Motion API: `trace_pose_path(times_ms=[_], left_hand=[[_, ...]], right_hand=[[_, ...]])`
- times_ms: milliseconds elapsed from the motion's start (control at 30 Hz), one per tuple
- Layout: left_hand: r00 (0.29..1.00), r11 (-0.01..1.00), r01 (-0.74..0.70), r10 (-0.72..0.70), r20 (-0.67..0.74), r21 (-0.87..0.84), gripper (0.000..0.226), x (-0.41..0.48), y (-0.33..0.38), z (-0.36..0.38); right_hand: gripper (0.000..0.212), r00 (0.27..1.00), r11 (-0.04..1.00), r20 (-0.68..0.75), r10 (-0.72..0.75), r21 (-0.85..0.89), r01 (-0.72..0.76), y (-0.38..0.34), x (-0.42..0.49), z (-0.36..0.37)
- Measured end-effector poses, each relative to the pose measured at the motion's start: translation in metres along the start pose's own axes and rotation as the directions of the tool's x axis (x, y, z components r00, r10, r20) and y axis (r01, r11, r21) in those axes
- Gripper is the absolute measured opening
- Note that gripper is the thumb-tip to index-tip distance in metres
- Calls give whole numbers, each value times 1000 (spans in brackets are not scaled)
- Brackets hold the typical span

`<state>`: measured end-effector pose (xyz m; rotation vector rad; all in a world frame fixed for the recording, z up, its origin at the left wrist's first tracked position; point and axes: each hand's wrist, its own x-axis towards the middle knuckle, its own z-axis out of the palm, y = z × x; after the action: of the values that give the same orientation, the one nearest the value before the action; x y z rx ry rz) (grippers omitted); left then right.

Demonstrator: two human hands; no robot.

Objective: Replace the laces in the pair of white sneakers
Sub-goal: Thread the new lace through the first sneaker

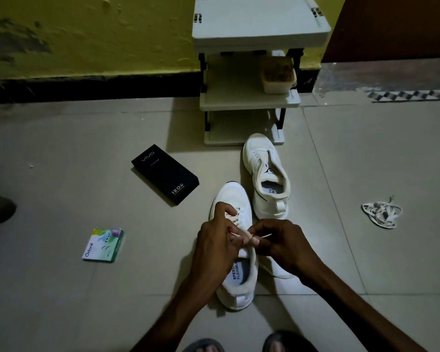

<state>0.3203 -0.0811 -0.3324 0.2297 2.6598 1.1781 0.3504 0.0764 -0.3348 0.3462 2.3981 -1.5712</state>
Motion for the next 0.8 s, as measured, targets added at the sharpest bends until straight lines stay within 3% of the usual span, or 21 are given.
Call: trace_pose_path(times_ms=[167, 267, 367, 433, 533, 633, 733, 800], left_hand=[[999, 997, 19, -22, 34, 79, 58, 3, 1, -2], [998, 992, -20, 12, 64, 125, 55, 0, 0, -4], [993, 981, -26, 4, 119, 190, 52, -1, 0, -7], [991, 970, -57, 26, 132, 238, 49, 1, 2, -9], [988, 966, -71, 35, 148, 250, 42, 4, 3, -11], [990, 973, -86, 59, 126, 215, 36, 5, -1, -8], [993, 984, -112, 105, 55, 140, 45, 2, -3, -1], [994, 979, -103, 106, -7, 176, 52, 1, -3, 3]], right_hand=[[7, 997, 989, 3, 74, 124, -74, 1, 4, -4], [16, 996, 996, -28, 84, -11, -85, -3, 10, -4], [20, 997, 970, -76, -7, -244, -12, -22, 13, -13], [19, 995, 968, -87, -37, -249, 14, -44, 6, -24], [14, 996, 995, -58, -71, 63, 75, -87, -11, -51], [6, 988, 887, 13, -156, 442, 134, -124, -23, -76], [7, 981, 643, 52, -188, 762, 82, -124, -18, -77], [9, 990, 380, 118, -78, 922, -80, -113, -10, -69]])
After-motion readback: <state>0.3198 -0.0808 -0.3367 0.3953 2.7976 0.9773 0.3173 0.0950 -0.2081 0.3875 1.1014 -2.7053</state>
